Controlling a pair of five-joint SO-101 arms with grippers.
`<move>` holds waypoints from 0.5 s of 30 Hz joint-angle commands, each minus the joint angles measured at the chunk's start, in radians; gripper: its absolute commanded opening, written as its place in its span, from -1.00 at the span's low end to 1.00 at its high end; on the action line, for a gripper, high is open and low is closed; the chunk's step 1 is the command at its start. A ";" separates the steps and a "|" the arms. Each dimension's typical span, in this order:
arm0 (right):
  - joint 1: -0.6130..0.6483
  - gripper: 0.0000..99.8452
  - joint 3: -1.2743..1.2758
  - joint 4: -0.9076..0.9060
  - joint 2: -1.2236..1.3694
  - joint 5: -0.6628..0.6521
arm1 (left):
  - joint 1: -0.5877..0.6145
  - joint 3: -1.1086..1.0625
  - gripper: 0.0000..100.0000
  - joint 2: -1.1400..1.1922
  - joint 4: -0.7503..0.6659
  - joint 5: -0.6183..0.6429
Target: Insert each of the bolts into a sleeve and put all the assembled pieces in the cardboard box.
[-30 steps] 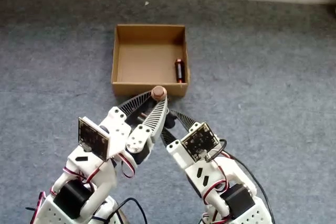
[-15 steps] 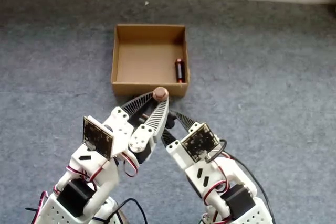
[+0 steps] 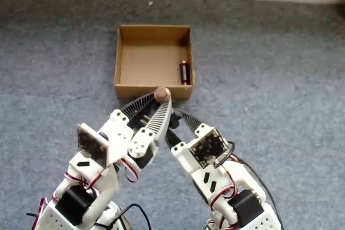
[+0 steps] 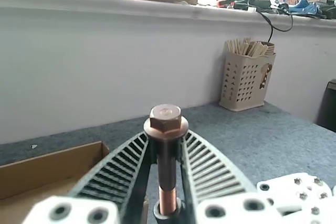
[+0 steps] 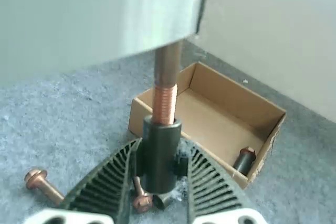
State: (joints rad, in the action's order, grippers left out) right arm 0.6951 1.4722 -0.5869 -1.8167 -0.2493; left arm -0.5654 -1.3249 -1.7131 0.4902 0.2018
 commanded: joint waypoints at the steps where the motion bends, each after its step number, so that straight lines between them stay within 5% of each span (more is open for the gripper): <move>1: -0.007 -0.99 -0.102 0.133 -0.021 -0.003 | -0.015 0.041 -0.99 0.002 0.031 0.011; 15: -0.007 -0.99 -0.093 0.274 -0.019 -0.003 | -0.015 0.062 -0.73 0.004 0.144 0.011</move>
State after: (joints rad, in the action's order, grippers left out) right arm 0.6951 1.4569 -0.3644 -1.8167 -0.2493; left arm -0.5669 -1.2758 -1.7131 0.6038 0.2018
